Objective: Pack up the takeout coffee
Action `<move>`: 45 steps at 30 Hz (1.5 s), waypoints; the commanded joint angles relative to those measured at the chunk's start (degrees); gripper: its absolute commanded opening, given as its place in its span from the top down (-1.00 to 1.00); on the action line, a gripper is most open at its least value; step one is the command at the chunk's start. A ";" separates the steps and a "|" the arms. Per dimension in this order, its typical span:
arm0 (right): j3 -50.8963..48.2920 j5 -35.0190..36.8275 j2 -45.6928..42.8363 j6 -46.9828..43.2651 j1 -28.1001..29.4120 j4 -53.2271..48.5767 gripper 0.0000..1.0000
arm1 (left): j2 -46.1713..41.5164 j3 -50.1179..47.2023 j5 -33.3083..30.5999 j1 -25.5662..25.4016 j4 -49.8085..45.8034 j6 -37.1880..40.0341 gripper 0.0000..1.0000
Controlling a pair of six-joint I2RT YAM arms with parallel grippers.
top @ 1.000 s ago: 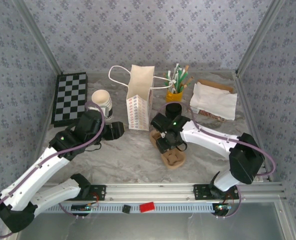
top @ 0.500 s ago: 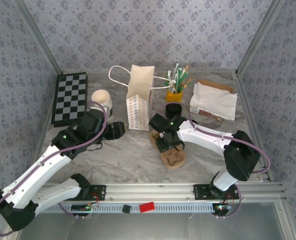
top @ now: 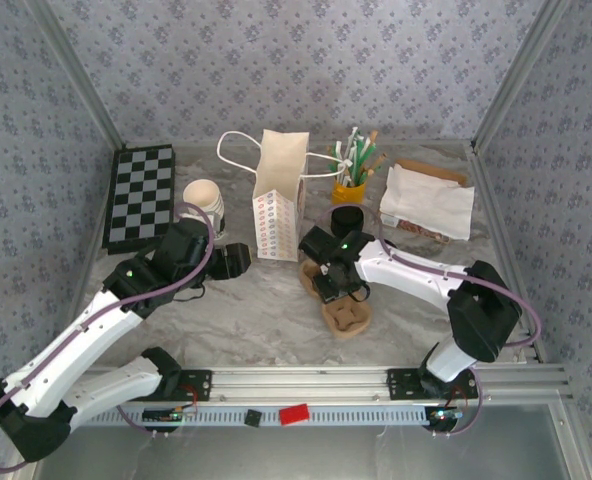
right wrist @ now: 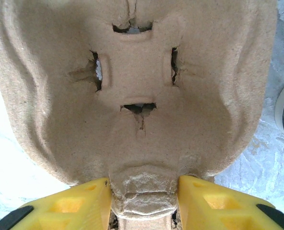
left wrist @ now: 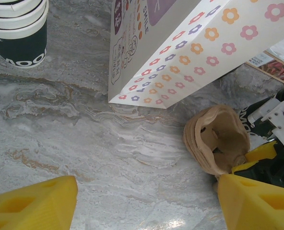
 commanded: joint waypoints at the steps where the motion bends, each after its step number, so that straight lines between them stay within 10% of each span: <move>1: -0.20 -1.30 -1.92 1.56 -0.35 -1.32 0.19 | 0.33 0.07 0.88 0.43 1.38 -0.26 -0.54; 45: 1.76 -3.28 -5.54 9.42 -1.77 -9.93 0.24 | 0.53 0.01 0.97 0.48 1.58 0.29 -0.54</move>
